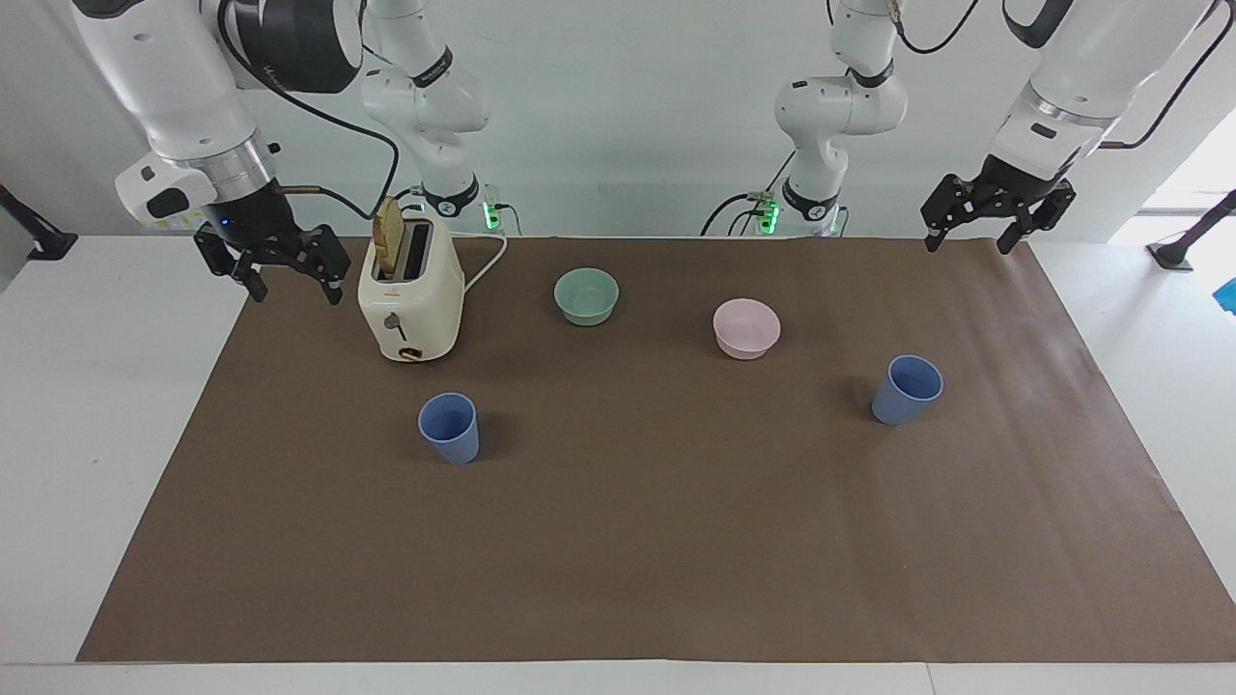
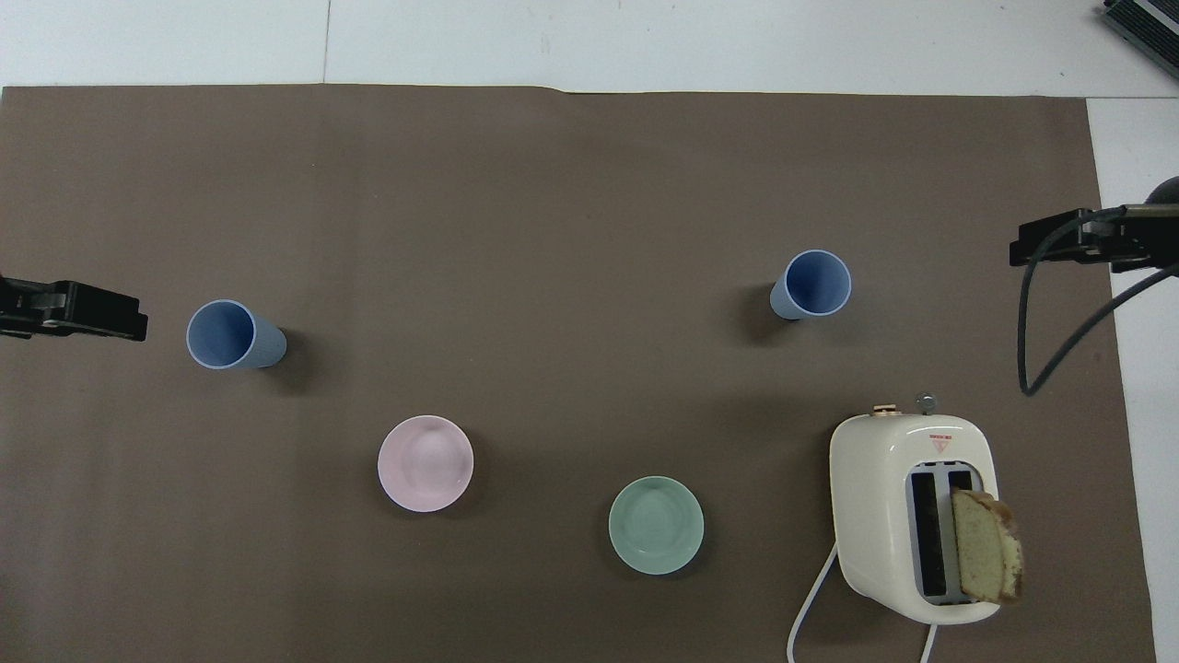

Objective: Stack blue cups with both arms

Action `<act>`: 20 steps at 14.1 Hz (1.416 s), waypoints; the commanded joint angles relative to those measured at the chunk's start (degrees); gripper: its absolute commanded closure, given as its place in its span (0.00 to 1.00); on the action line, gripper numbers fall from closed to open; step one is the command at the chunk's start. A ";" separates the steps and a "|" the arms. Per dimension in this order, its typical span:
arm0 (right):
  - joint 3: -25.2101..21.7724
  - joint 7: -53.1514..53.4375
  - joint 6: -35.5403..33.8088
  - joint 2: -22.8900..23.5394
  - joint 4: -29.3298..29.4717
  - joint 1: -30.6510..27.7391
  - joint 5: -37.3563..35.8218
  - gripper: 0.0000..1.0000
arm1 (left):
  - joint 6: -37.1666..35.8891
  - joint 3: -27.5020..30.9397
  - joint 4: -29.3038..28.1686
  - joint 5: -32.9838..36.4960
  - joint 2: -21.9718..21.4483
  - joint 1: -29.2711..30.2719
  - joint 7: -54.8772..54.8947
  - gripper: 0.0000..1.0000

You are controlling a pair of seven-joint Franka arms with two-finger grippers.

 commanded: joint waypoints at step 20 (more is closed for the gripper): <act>0.22 -0.72 0.34 -1.10 -1.01 -0.49 0.67 0.00 | 3.02 0.26 -3.45 0.47 -0.98 0.76 0.66 0.00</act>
